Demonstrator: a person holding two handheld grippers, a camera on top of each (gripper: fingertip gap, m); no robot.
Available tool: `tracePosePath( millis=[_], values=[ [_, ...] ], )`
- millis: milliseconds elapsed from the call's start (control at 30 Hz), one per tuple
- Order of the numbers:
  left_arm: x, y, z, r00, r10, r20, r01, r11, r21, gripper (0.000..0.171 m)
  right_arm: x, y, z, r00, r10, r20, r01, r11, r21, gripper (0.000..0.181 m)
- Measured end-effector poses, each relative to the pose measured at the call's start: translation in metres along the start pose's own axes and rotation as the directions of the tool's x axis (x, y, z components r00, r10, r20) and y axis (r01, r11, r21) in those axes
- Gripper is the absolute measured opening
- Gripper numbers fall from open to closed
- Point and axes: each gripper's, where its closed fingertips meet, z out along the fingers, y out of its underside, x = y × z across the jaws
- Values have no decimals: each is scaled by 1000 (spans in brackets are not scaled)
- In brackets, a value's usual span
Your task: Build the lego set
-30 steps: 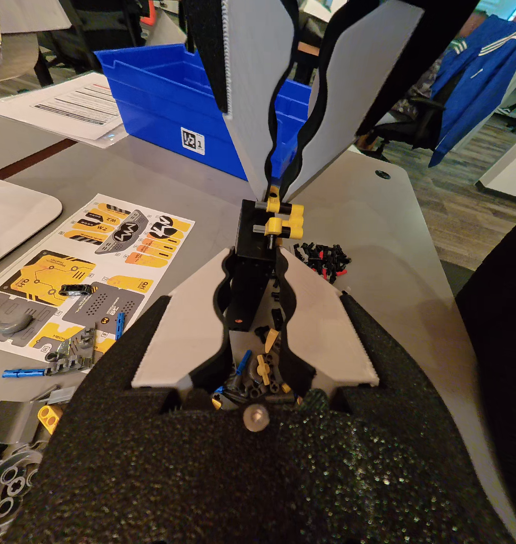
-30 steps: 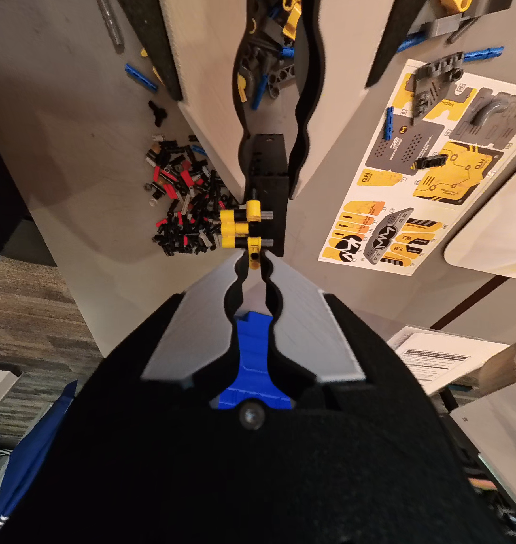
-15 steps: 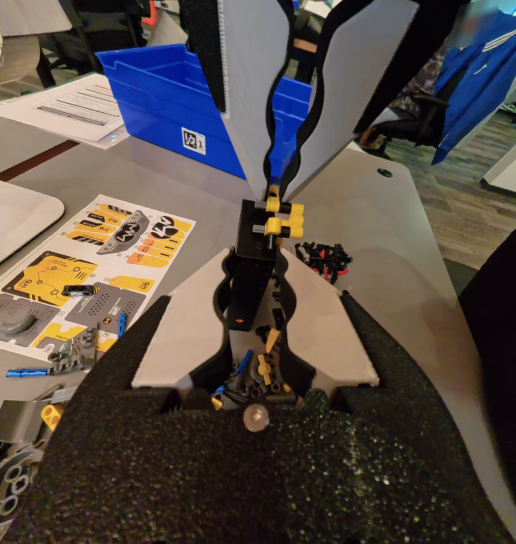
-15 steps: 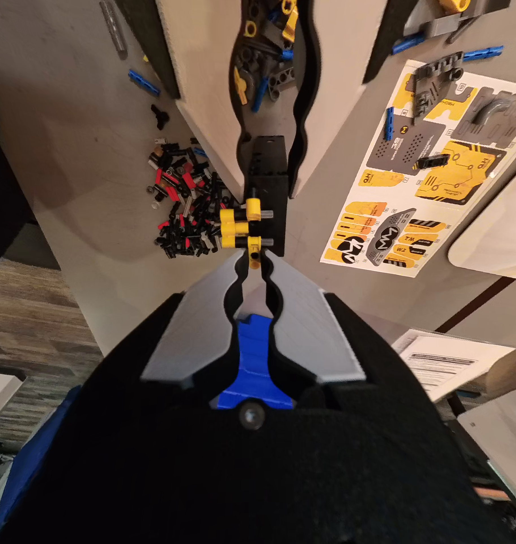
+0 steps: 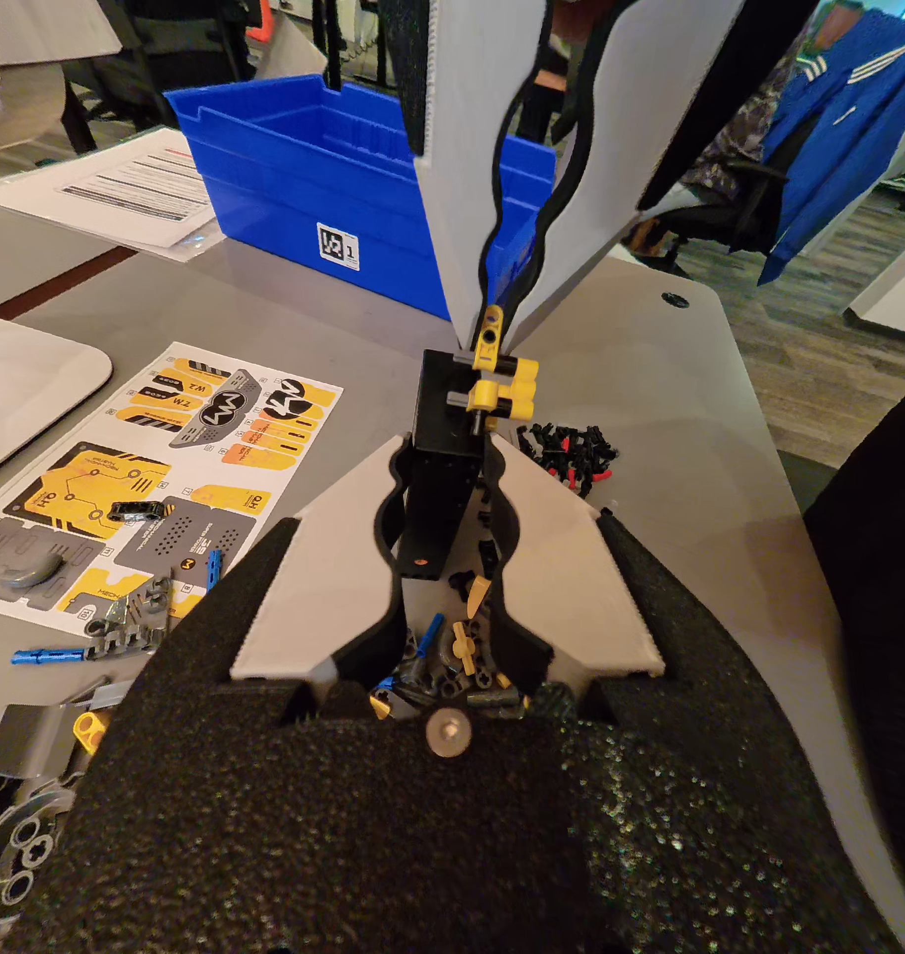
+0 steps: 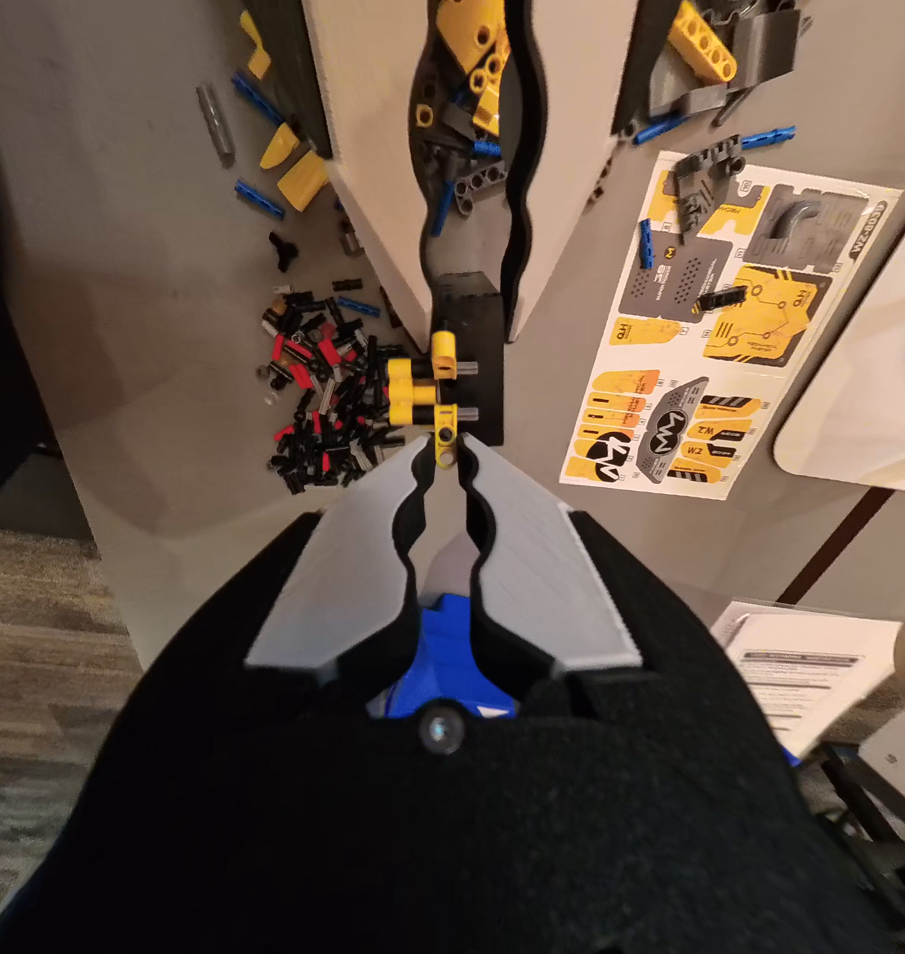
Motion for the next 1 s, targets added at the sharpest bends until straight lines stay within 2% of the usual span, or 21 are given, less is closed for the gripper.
tracePosePath(
  millis=[300,467,533,767,1000],
  values=[
    [2,-7,-8,1000,-25,-15,25,999,22,35,-2,2,0,999,44,-29,-40,990,133,7],
    [10,-29,-18,1000,-8,12,7,996,85,34,-3,2,0,999,39,-36,-31,983,183,7],
    [16,-33,-14,1000,7,6,-8,997,78,33,-2,1,-1,999,33,-41,-24,981,194,7],
    [14,-29,-4,999,36,37,-37,999,22,5,-1,-1,0,999,24,-25,-17,968,250,7],
    [11,-26,-12,1000,5,30,-5,1000,19,3,-1,-2,0,1000,31,6,-31,947,320,7]
  ],
)
